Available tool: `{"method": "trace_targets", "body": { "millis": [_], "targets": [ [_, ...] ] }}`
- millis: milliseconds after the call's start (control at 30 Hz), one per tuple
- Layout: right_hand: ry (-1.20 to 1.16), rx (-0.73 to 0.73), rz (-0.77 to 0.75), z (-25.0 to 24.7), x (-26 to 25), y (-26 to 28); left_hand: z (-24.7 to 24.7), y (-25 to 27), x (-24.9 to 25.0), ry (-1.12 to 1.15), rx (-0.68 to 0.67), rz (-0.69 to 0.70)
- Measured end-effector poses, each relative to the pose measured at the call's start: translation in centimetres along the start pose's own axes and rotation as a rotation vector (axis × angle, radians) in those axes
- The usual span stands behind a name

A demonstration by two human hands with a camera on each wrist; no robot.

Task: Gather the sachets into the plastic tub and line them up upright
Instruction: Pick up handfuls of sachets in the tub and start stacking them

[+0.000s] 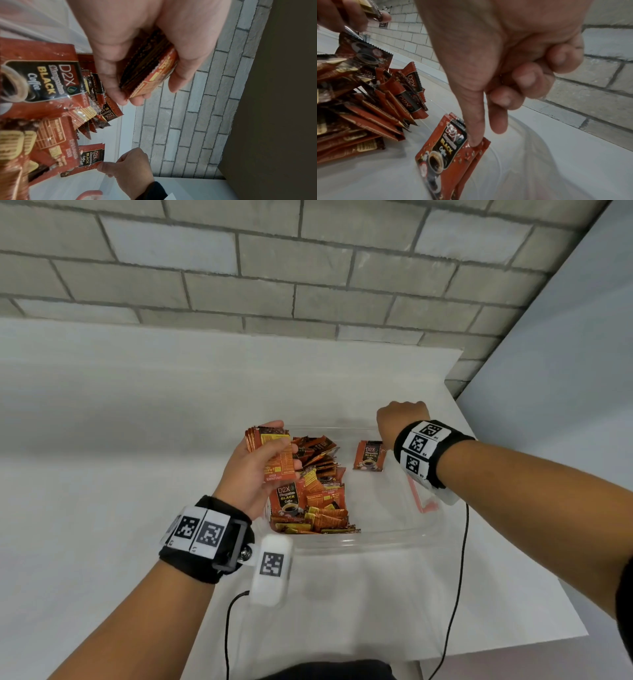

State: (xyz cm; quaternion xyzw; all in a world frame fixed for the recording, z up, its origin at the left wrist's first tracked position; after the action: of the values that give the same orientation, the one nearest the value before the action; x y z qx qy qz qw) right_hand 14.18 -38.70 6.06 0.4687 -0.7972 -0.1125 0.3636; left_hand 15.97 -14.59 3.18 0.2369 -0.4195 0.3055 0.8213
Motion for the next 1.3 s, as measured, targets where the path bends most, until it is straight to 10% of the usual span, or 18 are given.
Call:
{"method": "trace_targets", "body": {
  "millis": [300,533,667,900,1100,1300],
  "targets": [
    [-0.182,0.082,-0.084,-0.2,0.6,0.9,-0.2,-0.2,-0.2,0.05,-0.006,0.003],
    [-1.088,0.101,-0.554,-1.0,1.0,6.5,1.5,-0.3,-0.6,0.174,-0.169,-0.095],
    [-1.165,0.04,-0.781,0.6,-2.0,9.8,3.5,-0.4,-1.1,0.05,-0.267,-0.134],
    [-1.492,0.348,-0.8,2.4,-1.4,10.0,5.0,-0.5,-1.4,-0.022,-0.227,-0.134],
    [-1.262,0.567,-0.852,2.5,-1.0,11.1,5.7,-0.6,-0.9,0.145,-0.221,-0.073],
    [-1.144,0.366,-0.876,2.8,0.0,11.6,5.4,-0.7,-0.8,0.044,-0.228,-0.017]
  ]
}}
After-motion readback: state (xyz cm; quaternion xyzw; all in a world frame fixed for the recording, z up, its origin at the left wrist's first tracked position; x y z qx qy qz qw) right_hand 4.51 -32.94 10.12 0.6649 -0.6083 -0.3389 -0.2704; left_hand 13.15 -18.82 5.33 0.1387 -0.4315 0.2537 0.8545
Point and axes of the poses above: each hand's wrist, its own y-axis away from the middle knuckle, its own z-axis out of the palm, x = y × z, the point moved 3 cm from there along -y, towards the middle knuckle, and after that the axes turned 15 degrees about -x, right-handed, at the moved point
